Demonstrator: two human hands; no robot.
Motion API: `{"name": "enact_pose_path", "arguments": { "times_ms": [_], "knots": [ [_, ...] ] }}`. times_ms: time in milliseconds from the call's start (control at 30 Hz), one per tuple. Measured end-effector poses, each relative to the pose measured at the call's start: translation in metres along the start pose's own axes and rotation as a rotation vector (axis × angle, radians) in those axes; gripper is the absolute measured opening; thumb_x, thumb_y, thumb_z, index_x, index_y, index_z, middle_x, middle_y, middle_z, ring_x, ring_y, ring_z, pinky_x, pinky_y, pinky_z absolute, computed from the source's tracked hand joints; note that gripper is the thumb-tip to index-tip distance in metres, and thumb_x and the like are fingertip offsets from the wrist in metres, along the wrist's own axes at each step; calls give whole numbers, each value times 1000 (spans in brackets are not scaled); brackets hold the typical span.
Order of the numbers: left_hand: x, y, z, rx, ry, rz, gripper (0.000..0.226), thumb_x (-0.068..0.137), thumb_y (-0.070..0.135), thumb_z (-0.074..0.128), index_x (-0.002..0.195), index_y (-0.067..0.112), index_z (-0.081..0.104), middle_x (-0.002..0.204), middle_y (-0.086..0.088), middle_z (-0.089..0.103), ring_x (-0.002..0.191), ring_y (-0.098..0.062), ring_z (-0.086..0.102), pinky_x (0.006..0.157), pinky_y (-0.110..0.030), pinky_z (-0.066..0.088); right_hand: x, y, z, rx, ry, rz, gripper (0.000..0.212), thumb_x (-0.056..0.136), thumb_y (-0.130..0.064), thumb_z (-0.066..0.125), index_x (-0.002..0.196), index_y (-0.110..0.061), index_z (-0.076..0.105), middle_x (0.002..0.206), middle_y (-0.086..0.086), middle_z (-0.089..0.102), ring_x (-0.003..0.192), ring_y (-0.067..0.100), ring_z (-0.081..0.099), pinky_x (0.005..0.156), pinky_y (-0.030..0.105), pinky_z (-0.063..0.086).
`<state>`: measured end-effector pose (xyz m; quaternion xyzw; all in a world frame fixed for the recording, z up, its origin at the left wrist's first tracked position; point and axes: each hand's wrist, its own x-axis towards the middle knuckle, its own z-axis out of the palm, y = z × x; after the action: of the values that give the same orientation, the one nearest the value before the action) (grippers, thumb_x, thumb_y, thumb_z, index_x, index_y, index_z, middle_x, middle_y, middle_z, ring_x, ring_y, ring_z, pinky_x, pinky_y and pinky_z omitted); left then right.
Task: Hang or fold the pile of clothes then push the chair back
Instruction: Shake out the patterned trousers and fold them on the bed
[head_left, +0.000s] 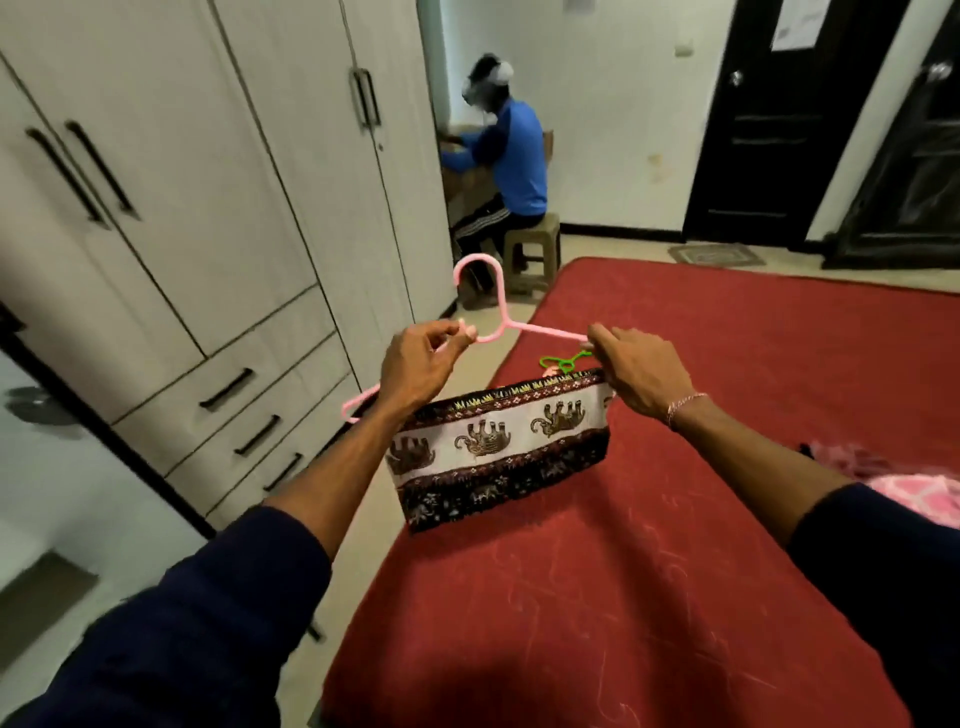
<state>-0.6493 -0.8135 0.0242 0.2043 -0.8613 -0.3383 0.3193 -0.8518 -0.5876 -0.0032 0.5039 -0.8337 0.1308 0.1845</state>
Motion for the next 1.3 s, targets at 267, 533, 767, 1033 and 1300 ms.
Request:
{"name": "enact_pose_path", "arguments": {
  "times_ms": [267,533,767,1033,1300],
  "knots": [
    [12,48,-136,49,183,29,24,99,36,59,103,18,74,72,10,60,64,-7,48,59,-24,37,55,-90,-80,446,-27,-284,31,107,-45,30,101,-22,49,71,-3,63,59,20,63,56,36,49],
    [-15,48,-267,140,343,25,21,100,36,58,101,23,75,91,-4,72,79,-18,57,71,-33,44,97,-206,-142,778,-204,-362,33,98,-44,60,125,-25,55,92,0,73,72,-1,69,63,16,55],
    [-50,38,-407,202,535,49,27,101,37,56,99,19,75,70,3,62,58,-3,42,59,-27,34,137,-341,-196,666,-137,-491,84,69,-45,86,140,-29,44,96,-4,73,91,7,65,94,30,51],
    [-91,16,-557,317,669,19,31,103,38,51,109,16,73,75,4,63,65,-4,52,63,-25,39,176,-498,-225,789,199,-674,43,104,-29,52,147,-25,49,101,7,75,78,14,72,80,39,62],
    [-132,-8,-686,702,795,-128,39,105,35,42,131,9,56,123,-13,62,117,-31,53,97,-51,49,202,-645,-245,847,332,-711,39,104,-21,53,143,-20,55,87,3,70,65,22,68,65,37,62]
  ]
}}
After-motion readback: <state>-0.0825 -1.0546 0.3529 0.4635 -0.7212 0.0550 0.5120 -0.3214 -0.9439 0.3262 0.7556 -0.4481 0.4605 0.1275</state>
